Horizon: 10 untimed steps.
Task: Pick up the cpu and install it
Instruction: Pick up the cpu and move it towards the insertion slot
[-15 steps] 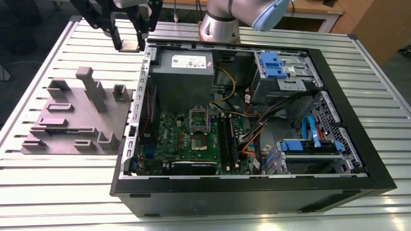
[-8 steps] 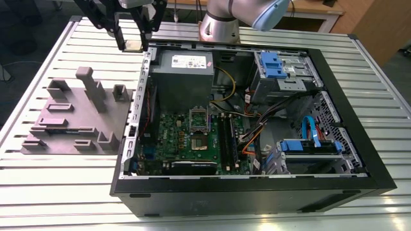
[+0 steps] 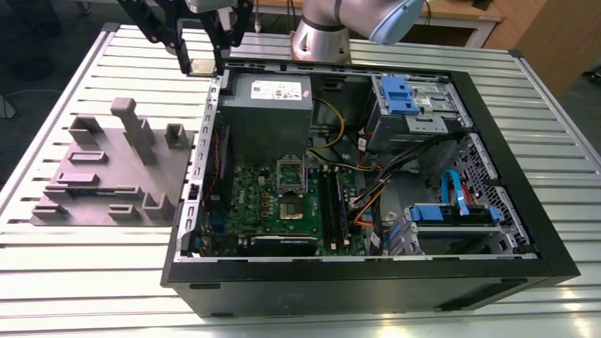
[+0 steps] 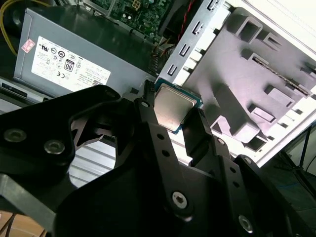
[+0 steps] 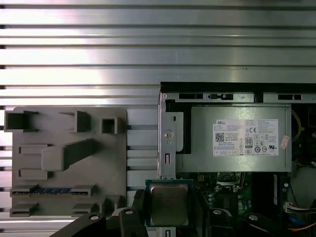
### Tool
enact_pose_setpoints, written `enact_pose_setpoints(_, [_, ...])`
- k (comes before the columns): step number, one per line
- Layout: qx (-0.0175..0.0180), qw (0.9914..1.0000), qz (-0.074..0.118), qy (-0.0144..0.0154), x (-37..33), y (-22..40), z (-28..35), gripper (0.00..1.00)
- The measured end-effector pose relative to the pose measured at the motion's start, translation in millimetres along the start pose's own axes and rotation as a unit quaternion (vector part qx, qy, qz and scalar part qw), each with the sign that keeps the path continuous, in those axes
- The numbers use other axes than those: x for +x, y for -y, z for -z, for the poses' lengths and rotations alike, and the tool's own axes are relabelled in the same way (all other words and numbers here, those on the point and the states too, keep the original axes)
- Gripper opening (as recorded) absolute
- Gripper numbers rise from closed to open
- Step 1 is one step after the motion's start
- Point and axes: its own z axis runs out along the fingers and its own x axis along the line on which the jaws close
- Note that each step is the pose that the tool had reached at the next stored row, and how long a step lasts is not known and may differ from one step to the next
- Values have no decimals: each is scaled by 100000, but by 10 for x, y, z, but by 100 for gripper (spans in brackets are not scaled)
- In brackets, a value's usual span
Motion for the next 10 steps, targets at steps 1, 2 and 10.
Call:
enact_pose_setpoints(1, [0,100000,3,-1,-10,0,0,47])
enact_pose_setpoints(2, [3,100000,-1,-2,-17,0,0,47])
enact_pose_setpoints(10, [40,100000,1,0,-27,36,0,47])
